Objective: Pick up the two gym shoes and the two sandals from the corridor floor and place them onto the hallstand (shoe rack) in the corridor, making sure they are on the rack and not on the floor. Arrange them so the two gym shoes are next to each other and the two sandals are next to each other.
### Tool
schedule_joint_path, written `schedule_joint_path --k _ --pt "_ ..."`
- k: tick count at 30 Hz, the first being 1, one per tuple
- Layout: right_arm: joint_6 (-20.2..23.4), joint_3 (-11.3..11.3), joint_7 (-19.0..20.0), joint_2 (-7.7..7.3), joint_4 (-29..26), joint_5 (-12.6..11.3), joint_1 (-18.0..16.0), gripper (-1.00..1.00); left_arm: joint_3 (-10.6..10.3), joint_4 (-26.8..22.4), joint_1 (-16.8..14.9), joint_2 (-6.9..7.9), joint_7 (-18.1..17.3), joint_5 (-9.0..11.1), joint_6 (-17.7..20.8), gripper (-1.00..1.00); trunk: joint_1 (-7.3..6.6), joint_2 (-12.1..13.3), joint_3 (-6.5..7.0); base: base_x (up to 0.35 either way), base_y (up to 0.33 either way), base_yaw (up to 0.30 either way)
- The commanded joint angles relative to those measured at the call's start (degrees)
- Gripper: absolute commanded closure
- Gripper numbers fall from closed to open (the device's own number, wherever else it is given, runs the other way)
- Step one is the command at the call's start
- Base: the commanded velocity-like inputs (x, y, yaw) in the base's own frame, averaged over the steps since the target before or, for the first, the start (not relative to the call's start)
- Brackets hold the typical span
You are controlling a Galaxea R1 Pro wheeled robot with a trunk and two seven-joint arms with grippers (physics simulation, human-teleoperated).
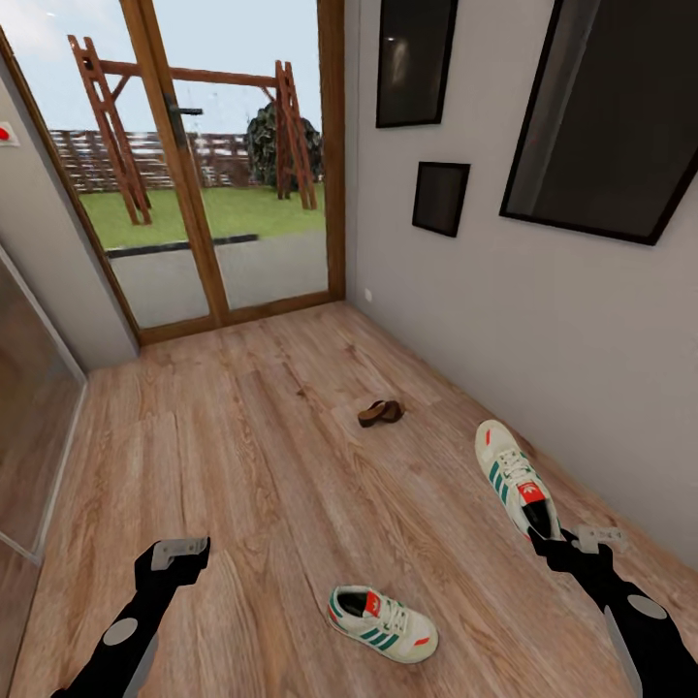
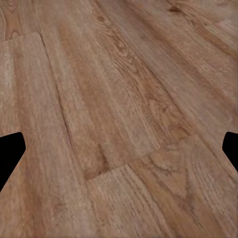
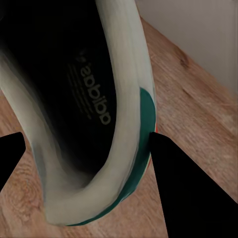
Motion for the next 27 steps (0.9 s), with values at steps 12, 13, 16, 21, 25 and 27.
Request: schedule_joint_path --k 12,13,16,21,25,27 --pt "0.3 -0.2 0.4 0.03 -0.1 0.5 0.0 1.00 0.2 0.0 0.0 -0.02 -0.1 -0.3 -0.2 -1.00 -0.01 0.0 -0.04 0.149 0.028 -0.073" --pt "0.3 -0.2 0.4 0.03 -0.1 0.5 0.0 1.00 0.2 0.0 0.0 -0.02 -0.1 -0.2 -0.2 -1.00 -0.01 0.0 -0.04 0.227 0.149 -0.237" --pt "0.3 -0.2 0.4 0.04 -0.1 0.5 0.0 1.00 0.2 0.0 0.0 -0.02 -0.1 -0.2 -0.2 -1.00 -0.01 0.0 -0.04 0.099 0.103 -0.254" --pt "0.3 -0.2 0.4 0.04 -0.1 0.5 0.0 1.00 0.2 0.0 0.0 -0.02 -0.1 -0.3 -0.2 -1.00 -0.01 0.0 -0.04 0.022 0.023 -0.125" --pt "0.3 -0.2 0.4 0.04 0.0 0.5 0.0 1.00 0.3 0.0 0.0 0.02 -0.2 -0.2 -0.3 -1.00 -0.01 0.0 -0.04 -0.055 0.052 -0.019" --pt "0.3 -0.2 0.4 0.04 0.0 0.5 0.0 1.00 0.3 0.0 0.0 0.05 -0.3 -0.2 -0.3 -1.00 -0.01 0.0 -0.04 -0.181 0.169 -0.005"
